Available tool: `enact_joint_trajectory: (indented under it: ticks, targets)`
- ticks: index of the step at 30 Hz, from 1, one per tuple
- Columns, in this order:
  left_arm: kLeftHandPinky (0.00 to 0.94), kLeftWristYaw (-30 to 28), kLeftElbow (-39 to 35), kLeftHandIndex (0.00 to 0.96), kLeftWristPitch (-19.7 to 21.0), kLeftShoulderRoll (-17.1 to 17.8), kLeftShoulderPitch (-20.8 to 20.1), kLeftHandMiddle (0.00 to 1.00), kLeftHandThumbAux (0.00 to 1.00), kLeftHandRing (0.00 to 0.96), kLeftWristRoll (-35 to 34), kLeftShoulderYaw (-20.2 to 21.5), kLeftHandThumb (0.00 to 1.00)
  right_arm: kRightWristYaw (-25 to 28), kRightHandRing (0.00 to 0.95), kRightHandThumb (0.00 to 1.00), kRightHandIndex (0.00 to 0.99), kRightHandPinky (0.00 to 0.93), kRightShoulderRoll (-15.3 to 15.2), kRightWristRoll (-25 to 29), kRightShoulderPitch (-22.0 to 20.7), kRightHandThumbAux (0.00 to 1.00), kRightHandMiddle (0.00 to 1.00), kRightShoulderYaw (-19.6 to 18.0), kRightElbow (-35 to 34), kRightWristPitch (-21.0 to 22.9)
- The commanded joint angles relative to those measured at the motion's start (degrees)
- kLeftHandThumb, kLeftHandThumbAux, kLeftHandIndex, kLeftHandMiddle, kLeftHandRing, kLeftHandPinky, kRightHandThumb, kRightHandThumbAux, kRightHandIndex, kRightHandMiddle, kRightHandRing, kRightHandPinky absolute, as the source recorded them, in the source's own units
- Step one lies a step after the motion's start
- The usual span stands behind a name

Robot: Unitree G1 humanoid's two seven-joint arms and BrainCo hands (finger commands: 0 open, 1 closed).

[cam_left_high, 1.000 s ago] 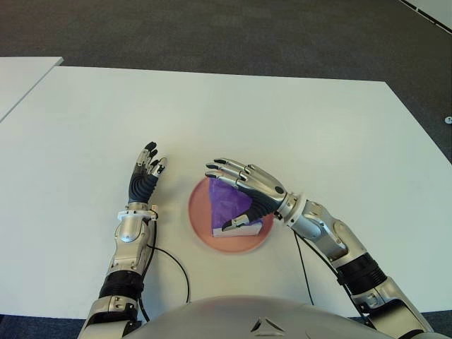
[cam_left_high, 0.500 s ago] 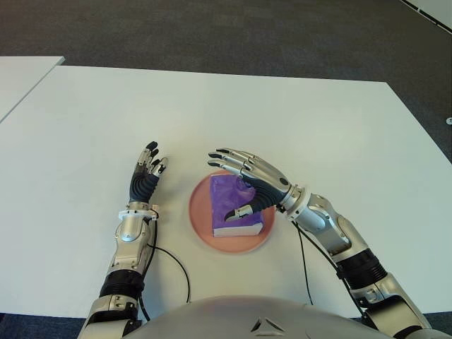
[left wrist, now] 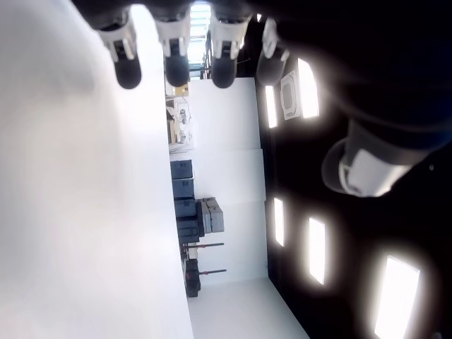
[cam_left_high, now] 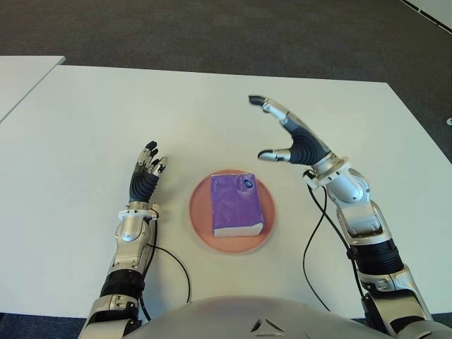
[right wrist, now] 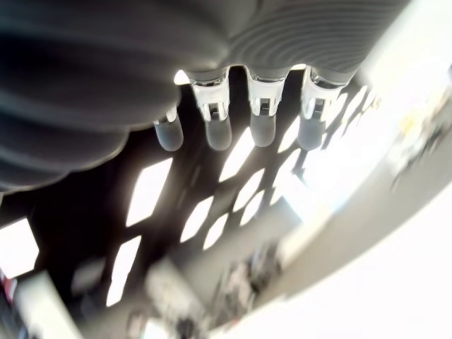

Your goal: Put the tissue paper into the plate.

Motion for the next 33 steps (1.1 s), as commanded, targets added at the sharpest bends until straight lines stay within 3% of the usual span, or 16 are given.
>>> enact_joint_trajectory:
  ticks: [1,9,13,18,25,33]
  targets:
    - [0.000,0.22,2.05,0.000,1.09,-0.71,1.65,0.000,0.486,0.000,-0.07,-0.07,0.000,-3.34,0.000,0.078,0.000,0.000,3.20,1.63,3.98,0.320,0.000,-2.01,4.38,-1.79]
    - [0.000,0.02,2.27,0.000,0.53,-0.62,1.70,0.000,0.478,0.000,-0.13,-0.02,0.000,-7.76,0.000,0.008,0.000,0.000,10.79,9.21,0.24,0.375,0.000,-7.24,13.89,-4.45]
    - [0.000,0.23,2.24,0.000,0.52,-0.66,1.74,0.000,0.476,0.000,-0.06,0.04,0.000,-8.73,0.000,0.001,0.000,0.000,12.88,11.25,0.48,0.404,0.000,-8.73,14.83,-5.19]
    - [0.000,0.70,1.79,0.000,0.86,-0.56,2.02,0.000,0.476,0.000,0.52,-0.07,0.000,-9.02,0.000,0.000,0.000,0.000,16.22,14.44,3.73,0.431,0.000,-9.72,17.10,-6.55]
    - [0.000,0.73,0.86,0.000,1.41,-0.64,2.32,0.000,0.471,0.000,0.50,-0.20,0.000,-8.11,0.000,0.000,0.000,0.000,18.38,16.58,4.60,0.449,0.000,-11.03,22.94,-9.20]
    - [0.000,0.17,0.14,0.000,1.79,-0.63,2.59,0.000,0.474,0.000,0.10,-0.33,0.000,-7.50,0.000,0.000,0.000,0.000,18.83,16.44,4.27,0.451,0.000,-11.57,24.00,-10.28]
